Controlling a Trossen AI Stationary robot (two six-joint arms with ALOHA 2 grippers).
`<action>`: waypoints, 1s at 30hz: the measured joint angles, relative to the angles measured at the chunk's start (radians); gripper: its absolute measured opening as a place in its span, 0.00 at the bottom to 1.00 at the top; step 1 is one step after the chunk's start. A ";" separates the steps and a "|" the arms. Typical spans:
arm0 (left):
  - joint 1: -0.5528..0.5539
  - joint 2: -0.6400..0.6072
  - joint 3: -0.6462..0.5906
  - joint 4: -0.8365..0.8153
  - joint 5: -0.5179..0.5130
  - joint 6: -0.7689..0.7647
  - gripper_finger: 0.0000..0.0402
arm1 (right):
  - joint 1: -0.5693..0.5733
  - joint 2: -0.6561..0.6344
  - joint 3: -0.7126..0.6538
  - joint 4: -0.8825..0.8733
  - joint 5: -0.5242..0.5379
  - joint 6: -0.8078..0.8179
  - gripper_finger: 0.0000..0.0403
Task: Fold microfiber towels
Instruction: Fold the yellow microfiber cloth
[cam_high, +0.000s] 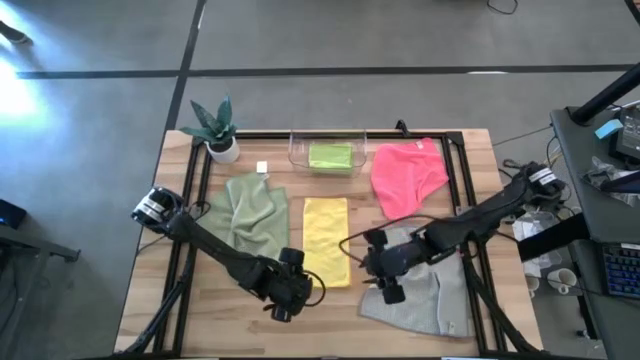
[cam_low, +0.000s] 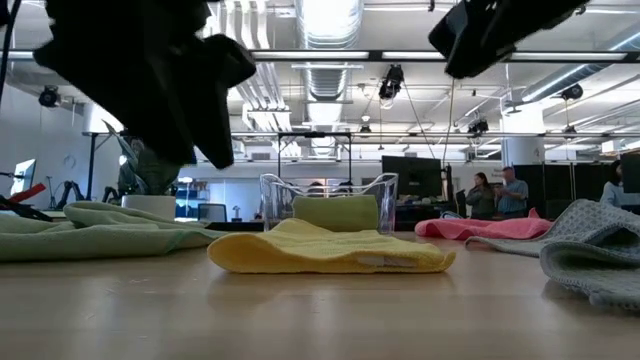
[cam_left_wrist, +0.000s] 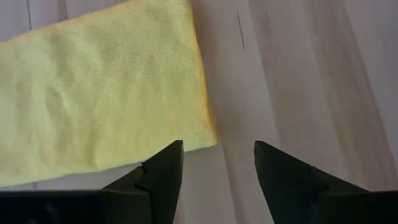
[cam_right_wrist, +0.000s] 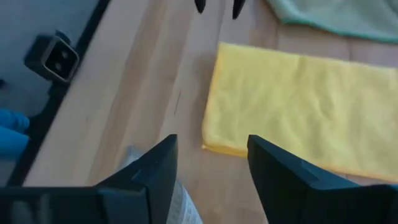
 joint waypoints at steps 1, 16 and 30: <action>0.000 0.010 0.000 0.000 -0.001 0.000 0.45 | 0.000 0.020 0.008 -0.001 0.000 0.007 0.47; -0.001 0.078 -0.066 0.030 -0.096 0.011 0.45 | -0.002 0.210 0.082 0.001 -0.003 0.012 0.48; 0.000 0.078 -0.128 0.250 -0.097 0.191 0.45 | -0.004 0.324 0.075 0.057 0.024 -0.029 0.45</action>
